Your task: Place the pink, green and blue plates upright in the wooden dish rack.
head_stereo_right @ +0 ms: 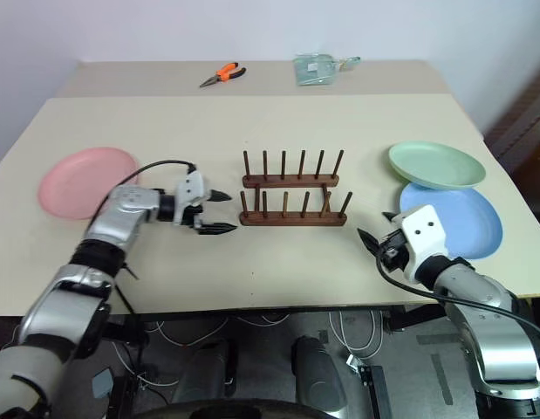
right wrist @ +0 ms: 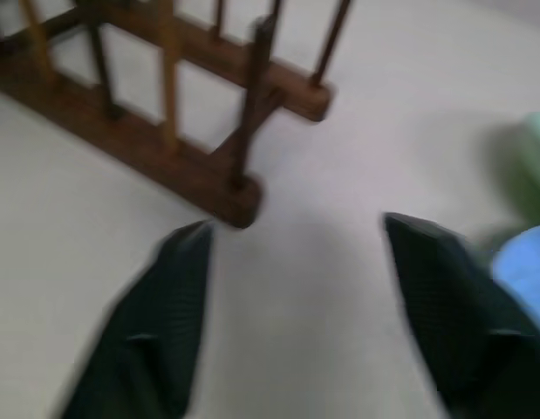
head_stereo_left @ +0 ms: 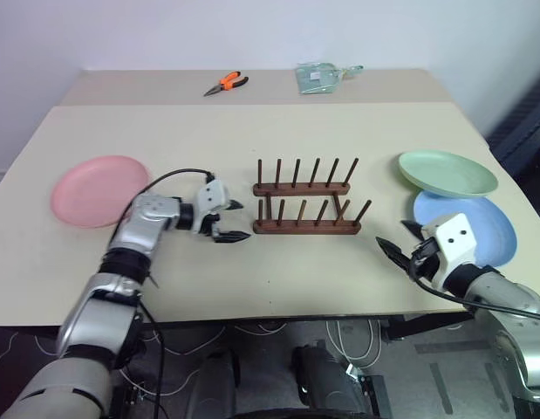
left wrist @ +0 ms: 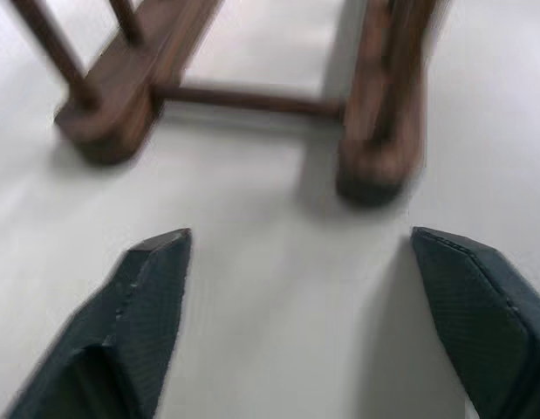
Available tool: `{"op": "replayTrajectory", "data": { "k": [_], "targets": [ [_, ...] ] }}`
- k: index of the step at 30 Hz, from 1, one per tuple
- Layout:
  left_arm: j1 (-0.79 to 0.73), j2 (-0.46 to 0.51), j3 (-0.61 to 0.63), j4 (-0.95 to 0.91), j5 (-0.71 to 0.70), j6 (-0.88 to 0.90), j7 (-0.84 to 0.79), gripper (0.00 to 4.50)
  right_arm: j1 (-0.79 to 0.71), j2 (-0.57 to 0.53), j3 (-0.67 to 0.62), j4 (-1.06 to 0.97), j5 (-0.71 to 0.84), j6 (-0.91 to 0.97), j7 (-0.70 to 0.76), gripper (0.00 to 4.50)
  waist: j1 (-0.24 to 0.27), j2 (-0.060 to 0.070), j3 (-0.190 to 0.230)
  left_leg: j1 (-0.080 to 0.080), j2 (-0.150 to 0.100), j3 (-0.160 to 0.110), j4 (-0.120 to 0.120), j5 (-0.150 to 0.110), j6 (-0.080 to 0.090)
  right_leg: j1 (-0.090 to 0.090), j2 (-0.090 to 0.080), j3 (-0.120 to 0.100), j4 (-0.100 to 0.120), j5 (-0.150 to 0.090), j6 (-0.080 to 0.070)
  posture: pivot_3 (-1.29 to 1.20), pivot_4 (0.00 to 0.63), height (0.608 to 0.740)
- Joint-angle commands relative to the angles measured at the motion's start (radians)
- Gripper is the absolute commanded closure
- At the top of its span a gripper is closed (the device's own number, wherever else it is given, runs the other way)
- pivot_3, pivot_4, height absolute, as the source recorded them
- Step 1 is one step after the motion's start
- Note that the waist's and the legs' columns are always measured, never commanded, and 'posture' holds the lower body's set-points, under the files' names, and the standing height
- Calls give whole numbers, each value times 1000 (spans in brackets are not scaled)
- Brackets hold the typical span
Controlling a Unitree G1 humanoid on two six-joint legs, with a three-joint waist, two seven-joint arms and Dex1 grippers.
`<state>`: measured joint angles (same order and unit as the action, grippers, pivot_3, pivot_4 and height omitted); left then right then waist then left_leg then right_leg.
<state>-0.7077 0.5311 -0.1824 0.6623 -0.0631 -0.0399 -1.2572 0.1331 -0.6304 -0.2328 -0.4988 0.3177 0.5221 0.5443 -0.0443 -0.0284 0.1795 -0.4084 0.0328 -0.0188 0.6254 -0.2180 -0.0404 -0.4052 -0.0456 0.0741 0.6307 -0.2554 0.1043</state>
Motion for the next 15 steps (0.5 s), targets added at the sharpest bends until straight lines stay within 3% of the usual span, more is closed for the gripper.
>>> {"op": "replayTrajectory", "data": {
  "k": [1,3,4,7,15],
  "targets": [
    [76,10,6,-178,-85,156,-76,2187,-20,-10,60,-33,-16,11,10,3455,2,0,0,0,0,0,0,0,0,0,0,0,0,0,0,0,150,732],
    [100,8,-1,-247,-101,211,-79,3220,-26,-12,90,-23,-35,11,6,4490,7,0,0,-1,0,0,1,0,0,0,0,0,0,0,0,0,150,732],
    [118,-10,-23,-282,-87,224,-58,3707,-39,-10,126,-7,-60,16,-3,4500,11,0,0,-2,0,0,2,0,0,0,-1,0,0,0,0,0,150,732],
    [156,-61,-69,-338,-51,228,-3,3707,-74,1,210,31,-118,25,-24,4500,27,0,0,-2,-1,0,3,0,0,0,-1,0,-1,0,0,0,150,732],
    [98,-172,-78,-179,56,148,235,3707,-235,83,302,245,-234,7,-121,4500,32,-1,-2,-1,-1,0,5,0,0,2,-1,0,-1,0,0,0,150,732]
  ]
}}
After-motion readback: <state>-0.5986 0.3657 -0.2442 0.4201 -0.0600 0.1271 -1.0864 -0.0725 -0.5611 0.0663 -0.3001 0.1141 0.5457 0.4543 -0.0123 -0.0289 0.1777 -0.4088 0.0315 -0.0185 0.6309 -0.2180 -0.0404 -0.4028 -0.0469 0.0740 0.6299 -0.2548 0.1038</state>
